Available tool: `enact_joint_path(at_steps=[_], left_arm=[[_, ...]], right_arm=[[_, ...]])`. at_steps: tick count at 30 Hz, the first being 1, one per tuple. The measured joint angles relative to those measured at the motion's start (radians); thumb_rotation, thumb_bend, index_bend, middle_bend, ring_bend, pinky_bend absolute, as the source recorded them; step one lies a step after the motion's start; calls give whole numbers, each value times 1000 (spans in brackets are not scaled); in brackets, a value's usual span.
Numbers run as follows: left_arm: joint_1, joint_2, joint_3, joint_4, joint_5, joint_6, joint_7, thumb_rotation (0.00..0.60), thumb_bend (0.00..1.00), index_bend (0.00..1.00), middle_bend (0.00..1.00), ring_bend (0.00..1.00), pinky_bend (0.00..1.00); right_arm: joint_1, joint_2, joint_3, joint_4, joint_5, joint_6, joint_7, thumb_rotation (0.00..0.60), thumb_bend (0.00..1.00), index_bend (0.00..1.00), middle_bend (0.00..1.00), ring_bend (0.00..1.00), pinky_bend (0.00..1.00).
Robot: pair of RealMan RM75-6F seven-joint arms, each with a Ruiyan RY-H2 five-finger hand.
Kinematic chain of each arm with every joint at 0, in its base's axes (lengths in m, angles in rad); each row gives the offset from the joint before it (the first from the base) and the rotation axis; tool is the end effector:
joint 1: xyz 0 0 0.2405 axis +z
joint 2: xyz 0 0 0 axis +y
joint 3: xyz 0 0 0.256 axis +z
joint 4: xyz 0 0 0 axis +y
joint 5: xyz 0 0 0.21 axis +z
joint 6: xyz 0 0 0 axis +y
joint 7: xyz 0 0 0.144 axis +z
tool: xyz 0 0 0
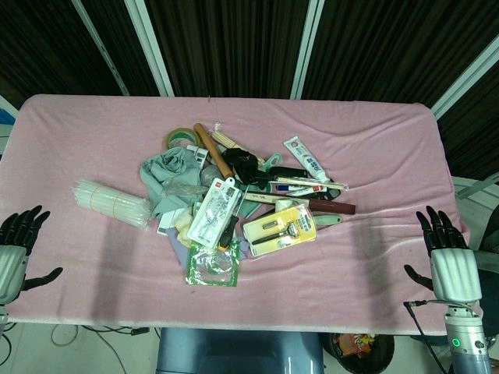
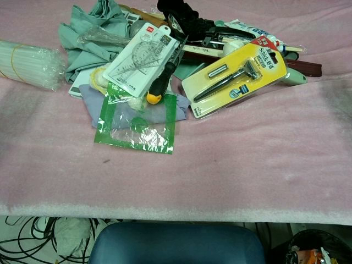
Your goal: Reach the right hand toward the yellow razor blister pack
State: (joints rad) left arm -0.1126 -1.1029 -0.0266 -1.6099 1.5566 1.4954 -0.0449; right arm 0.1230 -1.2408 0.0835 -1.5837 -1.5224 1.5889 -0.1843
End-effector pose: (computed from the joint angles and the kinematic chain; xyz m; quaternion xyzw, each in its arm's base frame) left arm -0.3016 0.1845 0.1594 -0.6132 -0.3787 -0.4104 0.5586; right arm -0.2873 -0.1974 0.1406 0.5910 -0.3085 0.4151 0.6190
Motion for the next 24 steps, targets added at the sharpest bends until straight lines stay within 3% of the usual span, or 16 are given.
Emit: enact_joint_path(at_steps=[9, 15, 19, 24], left_arm=[[3, 2, 1, 1, 1, 6, -3, 600, 0, 0, 0, 0, 0], [6, 3, -1, 3, -6, 7, -9, 600, 0, 0, 0, 0, 0], [4, 3, -1, 2, -7, 3, -11, 600, 0, 0, 0, 0, 0], [1, 4, 0, -2, -4, -3, -14, 600, 0, 0, 0, 0, 0]], right_arm=[[2, 14, -5, -38, -6, -24, 14, 600, 82, 0, 0, 0, 225], [17, 39, 1, -154, 5, -67, 37, 600, 82, 2, 45, 47, 224], [37, 52, 21, -250, 45, -110, 47, 600, 82, 117, 187, 124, 224], [76, 66, 67, -371, 191, -198, 72, 600, 92, 216, 211, 132, 224]])
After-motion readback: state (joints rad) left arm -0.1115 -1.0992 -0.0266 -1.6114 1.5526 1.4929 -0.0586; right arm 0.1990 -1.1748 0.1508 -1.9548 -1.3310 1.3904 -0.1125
